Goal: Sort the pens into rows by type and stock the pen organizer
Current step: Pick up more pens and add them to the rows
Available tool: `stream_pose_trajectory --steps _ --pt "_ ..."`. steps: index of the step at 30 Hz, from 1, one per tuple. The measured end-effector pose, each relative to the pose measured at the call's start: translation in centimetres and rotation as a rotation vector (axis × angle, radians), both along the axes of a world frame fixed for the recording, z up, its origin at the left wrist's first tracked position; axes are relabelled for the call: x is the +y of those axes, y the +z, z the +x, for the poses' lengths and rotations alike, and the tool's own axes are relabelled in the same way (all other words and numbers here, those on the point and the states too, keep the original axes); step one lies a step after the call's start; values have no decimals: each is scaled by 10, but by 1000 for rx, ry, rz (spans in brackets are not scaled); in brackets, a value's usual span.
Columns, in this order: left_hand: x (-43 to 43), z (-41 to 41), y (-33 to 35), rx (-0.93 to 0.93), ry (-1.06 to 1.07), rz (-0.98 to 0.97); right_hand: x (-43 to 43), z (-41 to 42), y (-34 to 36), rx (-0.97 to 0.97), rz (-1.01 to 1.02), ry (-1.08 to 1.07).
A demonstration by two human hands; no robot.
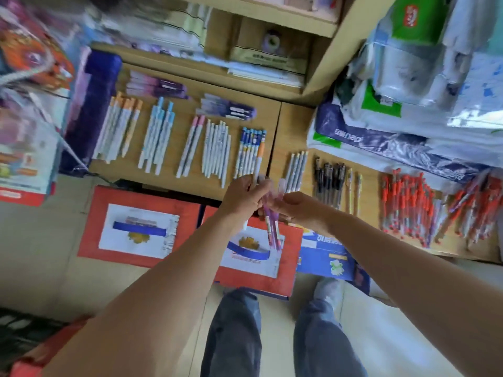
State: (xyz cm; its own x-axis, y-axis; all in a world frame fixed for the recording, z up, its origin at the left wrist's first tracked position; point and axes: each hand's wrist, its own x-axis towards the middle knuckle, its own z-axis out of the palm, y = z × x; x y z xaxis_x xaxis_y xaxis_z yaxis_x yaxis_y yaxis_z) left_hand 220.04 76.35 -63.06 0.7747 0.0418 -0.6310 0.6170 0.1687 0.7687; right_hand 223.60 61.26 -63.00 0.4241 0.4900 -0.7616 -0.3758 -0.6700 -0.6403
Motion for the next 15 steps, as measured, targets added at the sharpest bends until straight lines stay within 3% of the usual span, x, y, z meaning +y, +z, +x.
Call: stream_pose_trajectory --steps 8,15 --pt "42 -2 4 -26 -4 1 34 15 -5 195 114 17" --pt "41 -3 -8 229 156 16 29 30 -2 189 75 -106"
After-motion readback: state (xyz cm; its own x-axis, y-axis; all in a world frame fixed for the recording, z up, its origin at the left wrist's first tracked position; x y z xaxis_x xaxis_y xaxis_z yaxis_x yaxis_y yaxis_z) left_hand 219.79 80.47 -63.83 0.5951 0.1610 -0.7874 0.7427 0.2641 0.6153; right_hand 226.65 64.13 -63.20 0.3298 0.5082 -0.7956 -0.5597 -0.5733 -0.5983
